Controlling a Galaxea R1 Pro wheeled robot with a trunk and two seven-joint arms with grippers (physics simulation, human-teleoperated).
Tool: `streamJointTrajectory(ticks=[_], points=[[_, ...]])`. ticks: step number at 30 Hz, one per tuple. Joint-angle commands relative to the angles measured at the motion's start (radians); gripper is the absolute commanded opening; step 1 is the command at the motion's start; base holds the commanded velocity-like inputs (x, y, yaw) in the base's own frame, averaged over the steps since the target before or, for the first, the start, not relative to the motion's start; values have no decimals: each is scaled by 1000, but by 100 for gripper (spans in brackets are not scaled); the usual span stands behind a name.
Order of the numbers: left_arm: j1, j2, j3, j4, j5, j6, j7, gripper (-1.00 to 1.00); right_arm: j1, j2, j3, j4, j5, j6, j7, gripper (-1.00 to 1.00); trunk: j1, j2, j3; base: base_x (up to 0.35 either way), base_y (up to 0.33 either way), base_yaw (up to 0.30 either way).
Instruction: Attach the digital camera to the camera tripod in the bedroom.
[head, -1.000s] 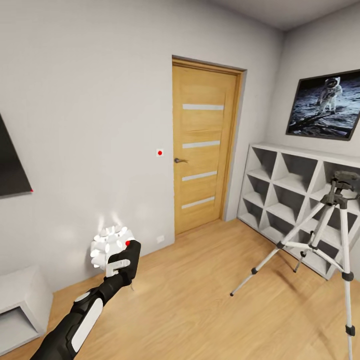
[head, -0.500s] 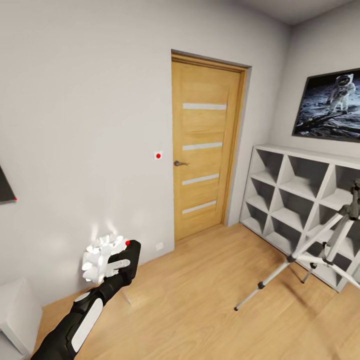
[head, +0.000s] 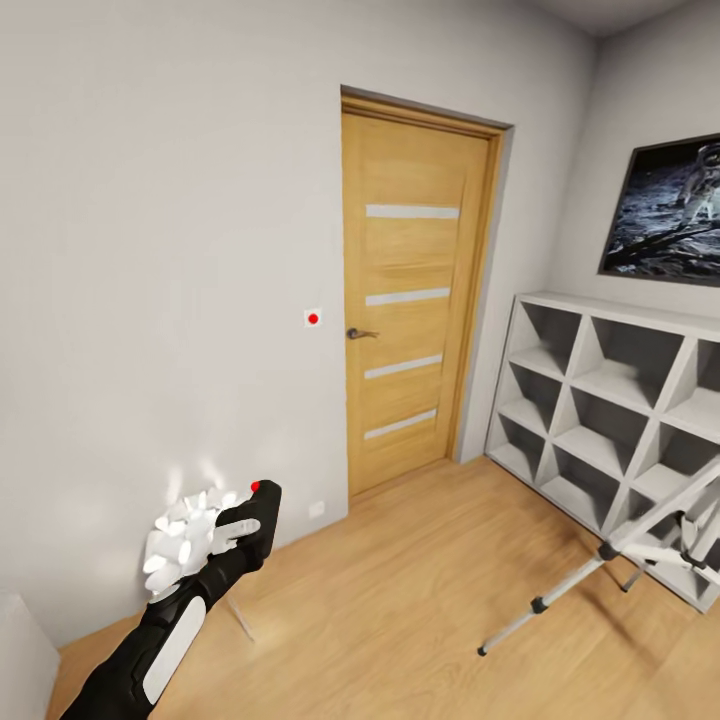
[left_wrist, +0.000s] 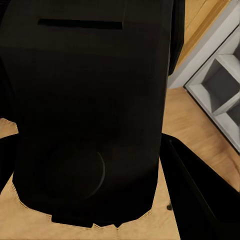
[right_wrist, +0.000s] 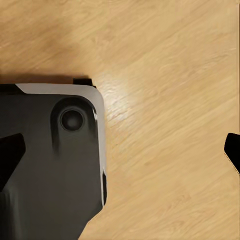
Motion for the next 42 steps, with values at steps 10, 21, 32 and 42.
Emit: streamJointTrajectory(ticks=[10,21,32,42], points=[[0,1,-1,1,8,6,-1,-100,-1,1,0,4,1,-5,-2,100,1,-1,0,322,0,0],[0,1,-1,1,8,6,-1,-100,-1,1,0,4,1,-3,-2,100,1,-1,0,322,0,0],[0,1,-1,1,8,6,-1,-100,-1,1,0,4,1,-4,-1,100,1,-1,0,322,0,0],[0,1,-1,1,8,6,-1,-100,-1,0,0,4,1,-4,-2,100,1,-1,0,322,0,0]])
